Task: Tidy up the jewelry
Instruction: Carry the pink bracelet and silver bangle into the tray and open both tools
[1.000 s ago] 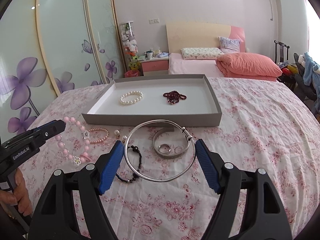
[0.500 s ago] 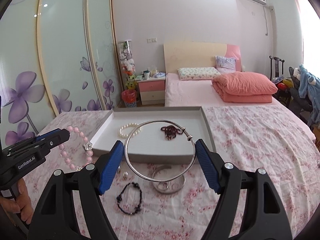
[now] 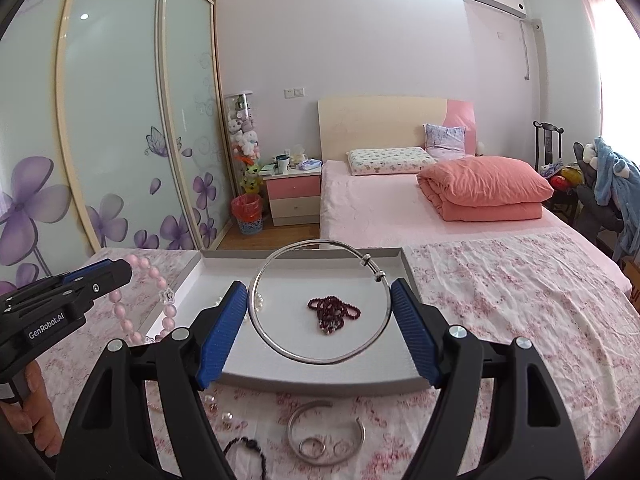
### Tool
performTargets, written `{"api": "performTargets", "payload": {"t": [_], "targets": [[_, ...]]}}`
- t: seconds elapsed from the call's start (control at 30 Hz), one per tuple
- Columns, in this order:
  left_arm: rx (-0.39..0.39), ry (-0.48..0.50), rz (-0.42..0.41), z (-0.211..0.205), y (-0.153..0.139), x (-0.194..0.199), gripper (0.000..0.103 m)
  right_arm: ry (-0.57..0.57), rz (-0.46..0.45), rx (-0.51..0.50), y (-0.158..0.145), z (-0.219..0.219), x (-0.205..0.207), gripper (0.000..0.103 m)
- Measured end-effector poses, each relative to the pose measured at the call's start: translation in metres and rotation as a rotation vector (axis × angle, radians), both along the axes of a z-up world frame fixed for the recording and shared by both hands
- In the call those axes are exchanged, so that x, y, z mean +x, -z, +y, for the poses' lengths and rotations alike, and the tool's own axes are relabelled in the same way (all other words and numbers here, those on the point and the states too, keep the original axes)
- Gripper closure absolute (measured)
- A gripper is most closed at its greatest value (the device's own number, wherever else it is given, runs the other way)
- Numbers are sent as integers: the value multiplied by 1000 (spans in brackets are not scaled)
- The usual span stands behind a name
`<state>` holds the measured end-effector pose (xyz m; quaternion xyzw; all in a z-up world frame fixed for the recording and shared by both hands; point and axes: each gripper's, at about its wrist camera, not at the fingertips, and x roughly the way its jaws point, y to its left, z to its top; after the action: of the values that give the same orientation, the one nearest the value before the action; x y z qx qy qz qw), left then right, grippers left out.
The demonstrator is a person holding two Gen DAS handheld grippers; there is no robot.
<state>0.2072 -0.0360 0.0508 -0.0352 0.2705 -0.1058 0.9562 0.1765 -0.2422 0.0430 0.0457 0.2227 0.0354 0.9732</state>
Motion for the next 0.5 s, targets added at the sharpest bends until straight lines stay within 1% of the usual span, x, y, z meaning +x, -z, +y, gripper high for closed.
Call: {"api": "performTargets", "payload": {"t": [0.27,0.4,0.5], "targets": [[8,-14,23,-1,12,39,80,3,68,9,21,-3,45,29],[17,-19,35,0,18,57,80,-4,128,7,34,1,66,29],[21,-14,55,-3,25,71,80,-1,194,4,43,3,81,29]]}}
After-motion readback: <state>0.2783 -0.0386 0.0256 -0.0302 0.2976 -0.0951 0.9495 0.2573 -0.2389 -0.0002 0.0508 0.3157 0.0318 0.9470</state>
